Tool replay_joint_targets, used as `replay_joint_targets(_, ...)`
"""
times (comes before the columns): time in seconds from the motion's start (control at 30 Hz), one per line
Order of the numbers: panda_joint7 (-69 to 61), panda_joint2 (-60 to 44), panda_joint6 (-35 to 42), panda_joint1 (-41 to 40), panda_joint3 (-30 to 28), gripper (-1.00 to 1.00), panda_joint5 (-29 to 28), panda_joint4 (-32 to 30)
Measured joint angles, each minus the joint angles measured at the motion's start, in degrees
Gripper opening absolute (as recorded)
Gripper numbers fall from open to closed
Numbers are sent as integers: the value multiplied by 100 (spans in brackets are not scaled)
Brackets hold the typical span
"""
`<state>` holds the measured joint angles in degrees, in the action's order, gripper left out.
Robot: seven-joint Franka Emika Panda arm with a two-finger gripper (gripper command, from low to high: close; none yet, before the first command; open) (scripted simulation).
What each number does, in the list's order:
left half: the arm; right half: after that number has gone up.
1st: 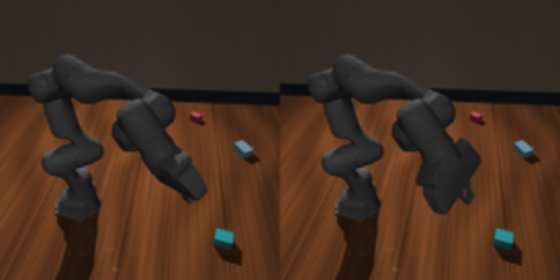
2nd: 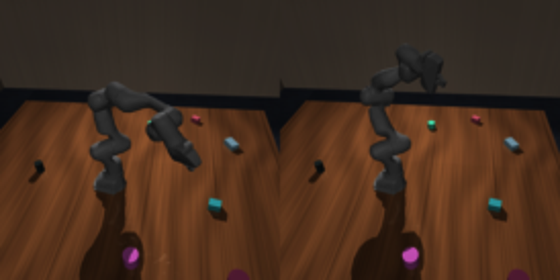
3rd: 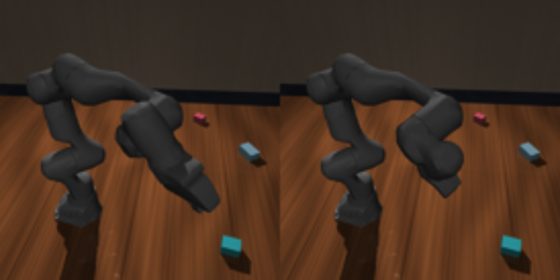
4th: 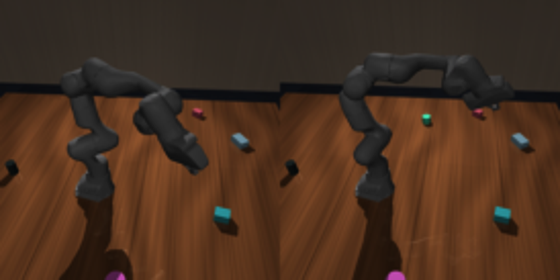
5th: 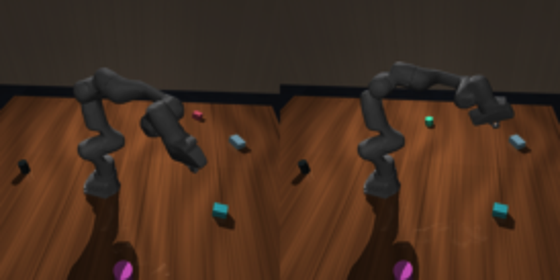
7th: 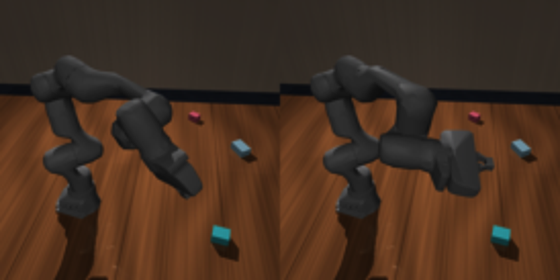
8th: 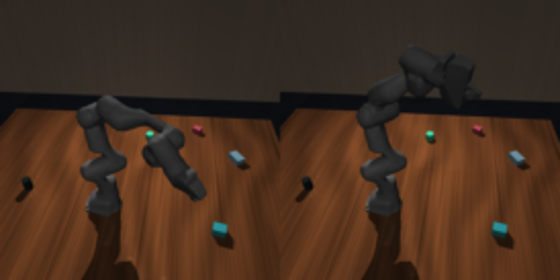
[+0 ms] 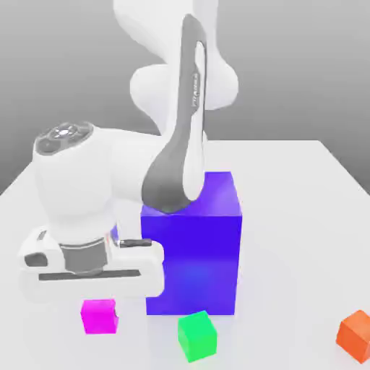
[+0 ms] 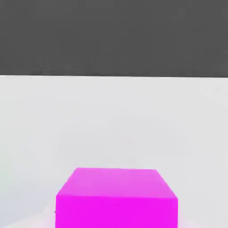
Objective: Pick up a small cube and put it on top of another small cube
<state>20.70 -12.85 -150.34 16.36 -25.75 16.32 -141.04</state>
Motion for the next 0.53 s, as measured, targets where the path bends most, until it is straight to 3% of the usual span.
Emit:
replay_joint_targets(0.27,2075,821,-43,982,205,-100,-1163,-576)
replay_joint_targets(0.43,1666,-24,-828,772,637,-100,-429,-564)
replay_joint_targets(0.47,1592,-136,-926,718,714,100,-325,-555)
replay_joint_targets(0.53,1592,-136,-926,718,714,100,-325,-555)
